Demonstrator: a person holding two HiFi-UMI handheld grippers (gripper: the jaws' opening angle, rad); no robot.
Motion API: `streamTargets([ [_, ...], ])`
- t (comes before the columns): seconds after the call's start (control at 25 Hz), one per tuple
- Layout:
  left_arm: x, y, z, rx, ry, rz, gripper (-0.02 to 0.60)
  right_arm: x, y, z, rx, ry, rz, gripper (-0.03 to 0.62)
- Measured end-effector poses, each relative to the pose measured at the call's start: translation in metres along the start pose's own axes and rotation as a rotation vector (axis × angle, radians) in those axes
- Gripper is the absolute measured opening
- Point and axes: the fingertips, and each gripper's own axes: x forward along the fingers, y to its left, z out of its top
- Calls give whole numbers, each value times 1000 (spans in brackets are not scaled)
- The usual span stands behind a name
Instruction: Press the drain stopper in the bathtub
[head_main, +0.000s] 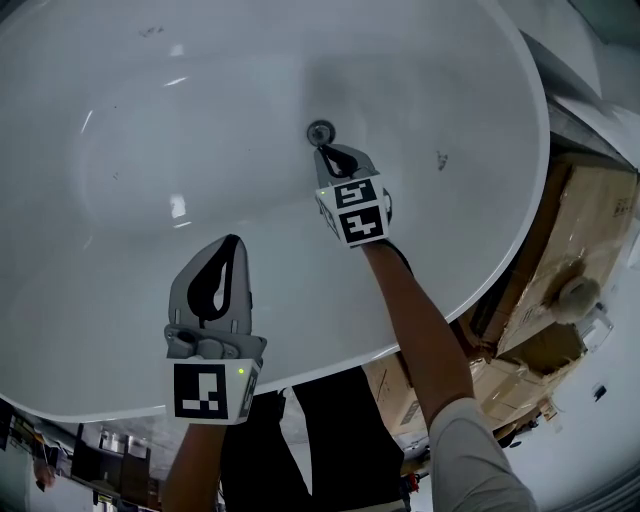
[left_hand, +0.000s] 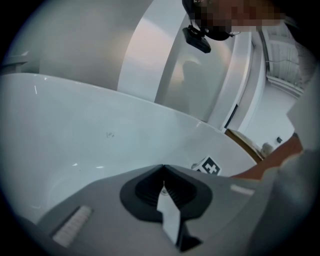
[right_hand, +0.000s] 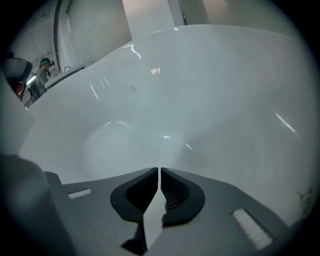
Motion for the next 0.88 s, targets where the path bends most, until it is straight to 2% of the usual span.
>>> streamTargets([
  [0.12,8,6,-4,6,-6,4,0,16,-5,-8,1,25,-8,16],
  [0.24,14,9,-16,-15,39,4,0,33,-12,-18,5,53,-22,2],
  [0.56,31,20,-20,1,16,8,0,76,-35,-39,13,124,-61,0],
  [0.72,31,24,-27,-6,40,11,0,97,-43,-55,5,168,-89,-2],
  [0.88,32,27,-39,-3,69,9,0,114,-49,-73,0,216,-77,-2],
])
